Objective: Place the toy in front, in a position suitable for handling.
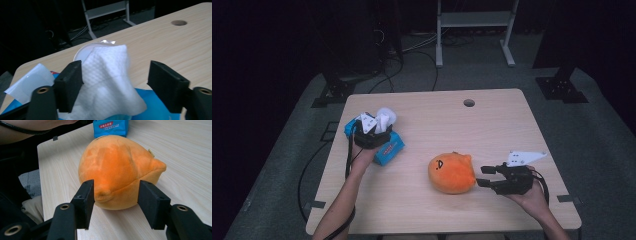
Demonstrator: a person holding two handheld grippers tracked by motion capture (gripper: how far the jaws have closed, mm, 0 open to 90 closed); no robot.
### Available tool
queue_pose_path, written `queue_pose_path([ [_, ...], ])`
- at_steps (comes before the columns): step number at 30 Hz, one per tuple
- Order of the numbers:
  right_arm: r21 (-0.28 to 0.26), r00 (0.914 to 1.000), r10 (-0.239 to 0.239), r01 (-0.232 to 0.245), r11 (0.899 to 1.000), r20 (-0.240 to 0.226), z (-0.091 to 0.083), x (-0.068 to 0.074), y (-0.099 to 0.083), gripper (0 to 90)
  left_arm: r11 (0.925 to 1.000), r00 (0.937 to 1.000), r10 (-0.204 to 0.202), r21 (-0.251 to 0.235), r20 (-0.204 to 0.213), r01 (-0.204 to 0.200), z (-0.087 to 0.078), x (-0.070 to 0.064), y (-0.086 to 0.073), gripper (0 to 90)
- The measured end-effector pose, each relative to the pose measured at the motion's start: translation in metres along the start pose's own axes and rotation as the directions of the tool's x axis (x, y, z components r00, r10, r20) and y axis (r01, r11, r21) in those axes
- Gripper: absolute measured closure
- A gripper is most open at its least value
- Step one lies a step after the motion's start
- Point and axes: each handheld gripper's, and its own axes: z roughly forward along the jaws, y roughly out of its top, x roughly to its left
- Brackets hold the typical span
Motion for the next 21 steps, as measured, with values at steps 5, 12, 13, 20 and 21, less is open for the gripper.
queue_pose_path([
  [5, -0.012, 1.0, 0.006, -0.006, 1.0, -0.001, -0.002, -0.001, 0.0, 46.1, 0.9996, 0.9984, 0.003, 0.027, -0.056, -0.001, 0.007, 0.003, -0.001, 41.5],
  [12, -0.015, 1.0, -0.001, 0.001, 1.0, -0.008, -0.002, 0.0, 0.001, 46.1, 0.9982, 0.9962, 0.023, 0.057, -0.084, -0.018, 0.011, 0.004, -0.003, 62.9],
  [13, -0.015, 1.0, -0.001, 0.001, 1.0, -0.008, -0.002, 0.0, 0.001, 46.1, 0.9982, 0.9962, 0.023, 0.057, -0.084, -0.018, 0.011, 0.004, -0.003, 67.1],
  [20, -0.016, 1.0, 0.003, -0.003, 1.0, -0.005, -0.003, -0.001, 0.001, 46.2, 0.998, 0.9987, -0.039, 0.049, -0.032, 0.04, 0.007, 0.011, -0.004, 84.3],
  [21, -0.02, 1.0, 0.006, -0.006, 1.0, -0.006, -0.003, -0.001, 0.0, 46.2, 0.998, 0.9987, -0.039, 0.049, -0.032, 0.04, 0.007, 0.011, -0.004, 84.7],
])
